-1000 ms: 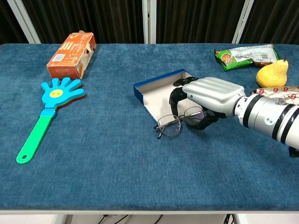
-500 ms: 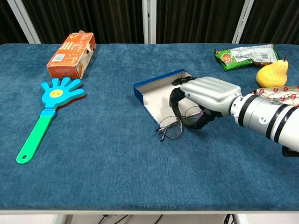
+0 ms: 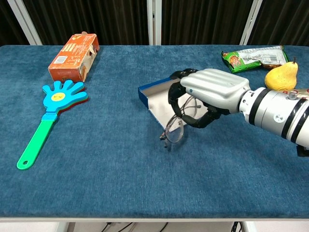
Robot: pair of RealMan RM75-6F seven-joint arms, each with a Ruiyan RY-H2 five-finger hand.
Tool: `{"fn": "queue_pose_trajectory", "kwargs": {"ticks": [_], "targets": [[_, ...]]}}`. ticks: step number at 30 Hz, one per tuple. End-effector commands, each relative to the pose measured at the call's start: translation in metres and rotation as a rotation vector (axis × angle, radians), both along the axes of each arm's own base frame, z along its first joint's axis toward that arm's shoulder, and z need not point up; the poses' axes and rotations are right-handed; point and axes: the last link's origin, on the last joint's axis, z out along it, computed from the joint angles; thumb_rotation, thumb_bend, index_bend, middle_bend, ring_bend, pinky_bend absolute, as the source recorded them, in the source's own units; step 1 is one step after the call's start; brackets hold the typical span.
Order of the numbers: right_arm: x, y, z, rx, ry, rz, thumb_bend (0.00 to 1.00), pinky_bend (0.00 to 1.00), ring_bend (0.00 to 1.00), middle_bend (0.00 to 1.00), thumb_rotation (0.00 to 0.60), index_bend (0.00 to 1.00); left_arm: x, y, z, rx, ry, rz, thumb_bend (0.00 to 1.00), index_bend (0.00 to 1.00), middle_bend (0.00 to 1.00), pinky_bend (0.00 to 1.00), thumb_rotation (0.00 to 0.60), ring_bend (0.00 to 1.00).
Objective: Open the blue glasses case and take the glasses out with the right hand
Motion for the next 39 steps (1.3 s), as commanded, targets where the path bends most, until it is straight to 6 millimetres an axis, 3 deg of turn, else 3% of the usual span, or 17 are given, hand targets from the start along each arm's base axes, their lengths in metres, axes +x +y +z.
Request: {"fn": "queue_pose_trajectory", "kwargs": {"ticks": [1, 10, 13, 18, 20, 24, 30, 39], "targets": [[0.015, 0.005, 0.001, 0.018, -0.009, 0.058, 0.47, 0.00, 0.00, 0.29, 0.600, 0.73, 0.000, 0.000, 0.000, 0.000, 0.001, 0.000, 0.36, 0.69, 0.71, 0.47, 0.600, 0.55], [0.063, 0.010, -0.039, 0.103, 0.033, 0.179, 0.47, 0.00, 0.00, 0.28, 0.600, 0.72, 0.000, 0.000, 0.000, 0.003, 0.001, 0.000, 0.36, 0.69, 0.71, 0.47, 0.600, 0.55], [0.074, 0.009, -0.051, 0.104, 0.046, 0.198, 0.44, 0.00, 0.00, 0.26, 0.600, 0.63, 0.000, 0.000, 0.000, 0.002, -0.002, 0.000, 0.36, 0.69, 0.71, 0.47, 0.600, 0.55], [0.078, 0.011, -0.056, 0.068, 0.059, 0.238, 0.38, 0.00, 0.00, 0.18, 0.600, 0.18, -0.001, 0.000, 0.001, 0.000, -0.004, 0.000, 0.36, 0.69, 0.71, 0.47, 0.600, 0.55], [0.075, 0.011, -0.051, 0.050, 0.059, 0.235, 0.37, 0.00, 0.00, 0.15, 0.600, 0.05, -0.001, 0.000, 0.001, -0.001, -0.003, 0.000, 0.36, 0.69, 0.71, 0.47, 0.600, 0.55], [0.061, 0.008, -0.024, -0.022, 0.038, 0.211, 0.36, 0.00, 0.00, 0.12, 0.600, 0.00, -0.001, 0.000, 0.001, -0.001, -0.002, 0.000, 0.36, 0.69, 0.71, 0.47, 0.600, 0.55], [0.012, 0.012, 0.044, -0.169, 0.005, 0.106, 0.35, 0.00, 0.00, 0.11, 0.600, 0.00, 0.000, 0.000, 0.000, 0.001, 0.003, 0.000, 0.36, 0.69, 0.71, 0.47, 0.600, 0.55], [-0.079, 0.055, 0.153, -0.389, 0.007, -0.104, 0.35, 0.00, 0.00, 0.09, 0.600, 0.00, 0.000, 0.000, -0.001, 0.007, 0.013, -0.001, 0.36, 0.69, 0.71, 0.47, 0.600, 0.55]]}}
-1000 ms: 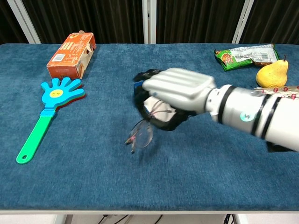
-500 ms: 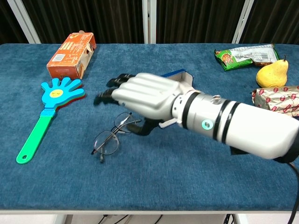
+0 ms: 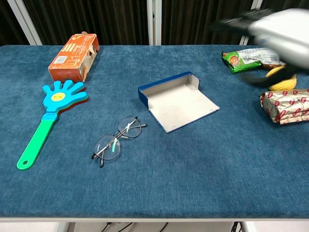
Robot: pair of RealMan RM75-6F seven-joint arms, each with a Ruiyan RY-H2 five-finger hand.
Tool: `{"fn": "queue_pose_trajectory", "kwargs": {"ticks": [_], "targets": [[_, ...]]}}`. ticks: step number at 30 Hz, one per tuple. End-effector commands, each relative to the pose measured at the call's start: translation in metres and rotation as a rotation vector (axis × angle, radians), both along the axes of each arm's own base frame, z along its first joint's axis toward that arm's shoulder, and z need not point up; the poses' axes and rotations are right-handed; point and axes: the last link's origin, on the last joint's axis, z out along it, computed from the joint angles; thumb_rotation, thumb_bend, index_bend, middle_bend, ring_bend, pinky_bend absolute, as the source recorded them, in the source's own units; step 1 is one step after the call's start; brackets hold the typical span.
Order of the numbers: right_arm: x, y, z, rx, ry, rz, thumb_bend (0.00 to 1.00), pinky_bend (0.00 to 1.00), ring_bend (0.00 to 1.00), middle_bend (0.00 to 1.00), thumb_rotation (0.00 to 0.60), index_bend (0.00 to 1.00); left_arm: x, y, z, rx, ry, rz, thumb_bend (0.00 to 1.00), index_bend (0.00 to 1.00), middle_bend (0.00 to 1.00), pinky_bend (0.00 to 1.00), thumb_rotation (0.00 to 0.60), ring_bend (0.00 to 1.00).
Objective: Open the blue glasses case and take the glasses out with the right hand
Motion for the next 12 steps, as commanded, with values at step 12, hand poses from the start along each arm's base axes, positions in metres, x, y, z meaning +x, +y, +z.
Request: {"fn": "queue_pose_trajectory", "kwargs": {"ticks": [12], "targets": [[-0.103, 0.087, 0.091, -0.045, -0.072, -0.295, 0.35, 0.00, 0.00, 0.05, 0.600, 0.00, 0.000, -0.001, -0.001, 0.009, 0.013, -0.001, 0.36, 0.69, 0.71, 0.47, 0.600, 0.55]]}}
